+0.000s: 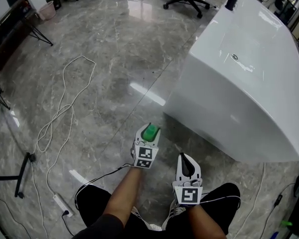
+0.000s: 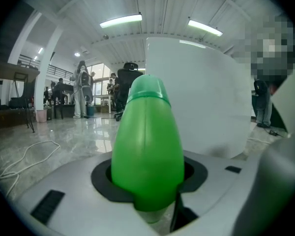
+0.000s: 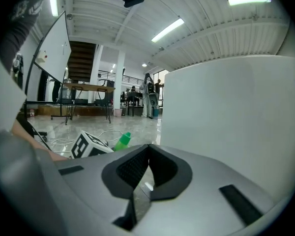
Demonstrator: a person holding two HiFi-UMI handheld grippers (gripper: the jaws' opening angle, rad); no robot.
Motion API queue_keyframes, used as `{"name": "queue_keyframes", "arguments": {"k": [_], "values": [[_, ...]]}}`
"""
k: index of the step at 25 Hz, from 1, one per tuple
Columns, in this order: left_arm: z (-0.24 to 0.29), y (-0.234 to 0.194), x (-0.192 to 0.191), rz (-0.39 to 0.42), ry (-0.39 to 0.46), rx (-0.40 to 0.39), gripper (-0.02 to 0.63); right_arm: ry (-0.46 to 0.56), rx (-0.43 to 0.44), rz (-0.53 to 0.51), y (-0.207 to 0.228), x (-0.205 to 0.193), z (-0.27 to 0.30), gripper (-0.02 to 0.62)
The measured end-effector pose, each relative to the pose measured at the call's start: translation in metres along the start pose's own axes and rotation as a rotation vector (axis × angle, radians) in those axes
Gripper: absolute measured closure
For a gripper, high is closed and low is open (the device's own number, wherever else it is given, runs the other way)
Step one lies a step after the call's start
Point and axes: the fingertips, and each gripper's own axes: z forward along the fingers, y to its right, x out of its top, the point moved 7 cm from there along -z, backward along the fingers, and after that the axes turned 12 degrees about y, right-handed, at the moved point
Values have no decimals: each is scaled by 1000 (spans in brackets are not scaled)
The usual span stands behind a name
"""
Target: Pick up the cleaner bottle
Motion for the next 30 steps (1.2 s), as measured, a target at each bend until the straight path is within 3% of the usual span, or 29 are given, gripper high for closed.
{"name": "queue_keyframes", "arguments": {"k": [4,8,18,25,30], "values": [[-10,-1,48,15,42,2,420,-52,-71,-21,13,19,8,578],[-23,-2,114,-11,58,30,420,-44,-65,1,16,61,13,578],[-89,18,357,-37,93,50,420,-5,-44,30,34,276,-15,578],[-116,49,542,-44,89,40,420,-1,-79,24,87,441,-44,578],[-137,97,649,-143,83,49,420,-15,-115,40,130,516,-82,578]]}}
